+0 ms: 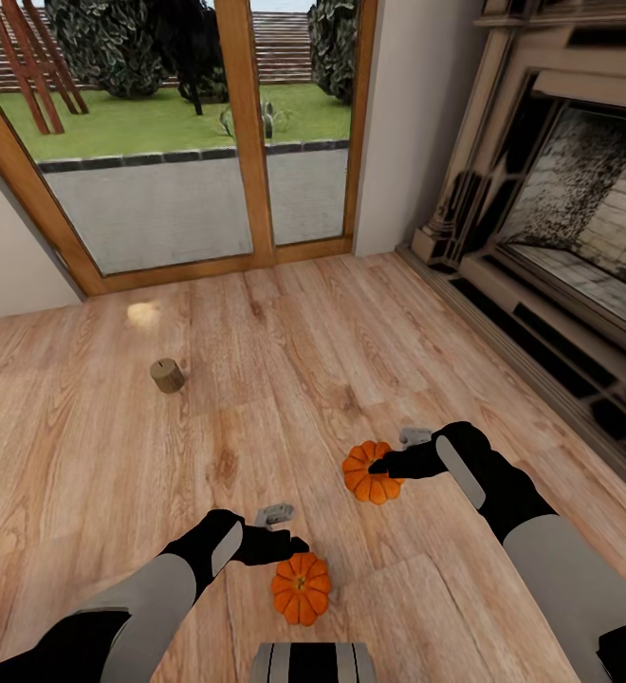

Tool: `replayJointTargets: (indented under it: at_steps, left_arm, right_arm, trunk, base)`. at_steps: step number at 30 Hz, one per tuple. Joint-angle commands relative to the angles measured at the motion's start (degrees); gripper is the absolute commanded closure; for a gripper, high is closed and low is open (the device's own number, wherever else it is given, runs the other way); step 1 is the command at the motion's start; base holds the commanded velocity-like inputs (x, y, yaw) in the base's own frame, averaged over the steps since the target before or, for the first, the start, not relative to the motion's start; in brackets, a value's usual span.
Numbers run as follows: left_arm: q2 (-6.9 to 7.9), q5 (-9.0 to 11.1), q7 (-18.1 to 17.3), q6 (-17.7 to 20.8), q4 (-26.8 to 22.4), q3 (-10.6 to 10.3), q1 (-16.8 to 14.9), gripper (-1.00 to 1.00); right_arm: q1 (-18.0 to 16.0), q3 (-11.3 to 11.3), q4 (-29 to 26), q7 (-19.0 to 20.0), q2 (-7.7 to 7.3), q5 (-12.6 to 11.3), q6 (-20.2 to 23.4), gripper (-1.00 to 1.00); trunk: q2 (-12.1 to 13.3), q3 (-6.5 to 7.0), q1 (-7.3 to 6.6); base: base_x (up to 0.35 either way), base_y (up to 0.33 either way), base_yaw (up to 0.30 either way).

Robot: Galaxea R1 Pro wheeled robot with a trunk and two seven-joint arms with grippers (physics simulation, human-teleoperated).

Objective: Place each of the two pumpkins and all three candles from the living room inside a cabinet in the living room (use any cabinet), then make sure every cabinet is closed, and position the cauldron so it is next to a table in the living room.

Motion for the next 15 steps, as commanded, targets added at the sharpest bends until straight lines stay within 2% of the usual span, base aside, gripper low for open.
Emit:
replayJointTargets:
  at_steps: [1,11,15]
  left_arm:
    - [-0.03,-0.04,0.00,0.55,-0.07,0.42,0.00,-1.00]
    - [-0.03,-0.52,-0.05,0.55,0.04,0.43,0.00,-1.00]
    - [-0.03,-0.61,0.23,0.47,0.04,0.39,0.00,-1.00]
  right_arm:
    - [-0.04,0.12,0.00,0.58,-0.05,0.52,0.13,1.00]
    - [-0.04,0.12,0.41,0.61,-0.05,0.52,0.13,1.00]
    - [-0.04,0.12,0.43,0.61,-0.05,0.52,0.13,1.00]
  trunk:
    - [-0.02,-0.04,-0.01]
    - [-0.02,-0.04,-0.01]
    - [-0.07,-0.93,0.09]
  base:
    - [0.000,0.000,0.000]
    - [0.000,0.000,0.000]
    - [0.000,0.000,0.000]
